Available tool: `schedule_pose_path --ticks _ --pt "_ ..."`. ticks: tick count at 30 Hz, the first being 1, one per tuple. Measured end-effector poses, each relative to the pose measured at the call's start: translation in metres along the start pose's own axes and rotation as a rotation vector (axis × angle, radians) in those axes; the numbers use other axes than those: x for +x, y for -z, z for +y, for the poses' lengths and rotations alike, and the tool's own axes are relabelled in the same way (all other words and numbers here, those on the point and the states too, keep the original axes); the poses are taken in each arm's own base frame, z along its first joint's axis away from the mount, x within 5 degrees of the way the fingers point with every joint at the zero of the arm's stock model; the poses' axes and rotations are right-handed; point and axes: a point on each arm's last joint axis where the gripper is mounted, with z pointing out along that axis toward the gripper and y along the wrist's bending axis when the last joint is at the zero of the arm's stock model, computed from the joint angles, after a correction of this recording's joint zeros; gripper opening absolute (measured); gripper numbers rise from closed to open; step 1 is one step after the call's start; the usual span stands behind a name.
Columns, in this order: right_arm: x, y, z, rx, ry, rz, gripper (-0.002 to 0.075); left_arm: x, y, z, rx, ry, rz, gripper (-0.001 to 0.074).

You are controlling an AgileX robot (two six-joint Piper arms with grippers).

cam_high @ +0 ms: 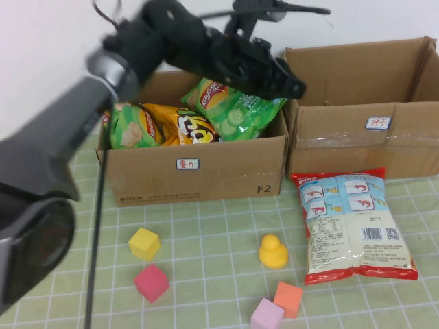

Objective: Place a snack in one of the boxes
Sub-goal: Pick up the potato chip

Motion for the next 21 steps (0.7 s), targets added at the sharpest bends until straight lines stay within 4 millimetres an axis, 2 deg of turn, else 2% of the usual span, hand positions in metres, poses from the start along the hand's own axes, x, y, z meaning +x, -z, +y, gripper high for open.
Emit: schedule_pose_path --ticks 5,11,14,21 --pt "0.001 0.0 0.0 -0.004 0.0 0.012 -0.0002 -0.011 0.045 -0.028 -0.169 -0.171 0.183 0.0004" --pt "0.001 0.0 0.001 -0.007 -0.003 0.014 -0.0002 -0.024 0.109 -0.048 -0.477 -0.138 0.269 0.0" --pt "0.002 0.0 0.001 -0.015 -0.014 0.018 -0.0002 -0.031 0.139 -0.06 -0.566 -0.141 0.256 0.0" --pt "0.002 0.0 0.002 -0.024 -0.017 0.023 -0.0002 -0.04 0.208 -0.113 -0.591 -0.174 0.133 -0.0001"
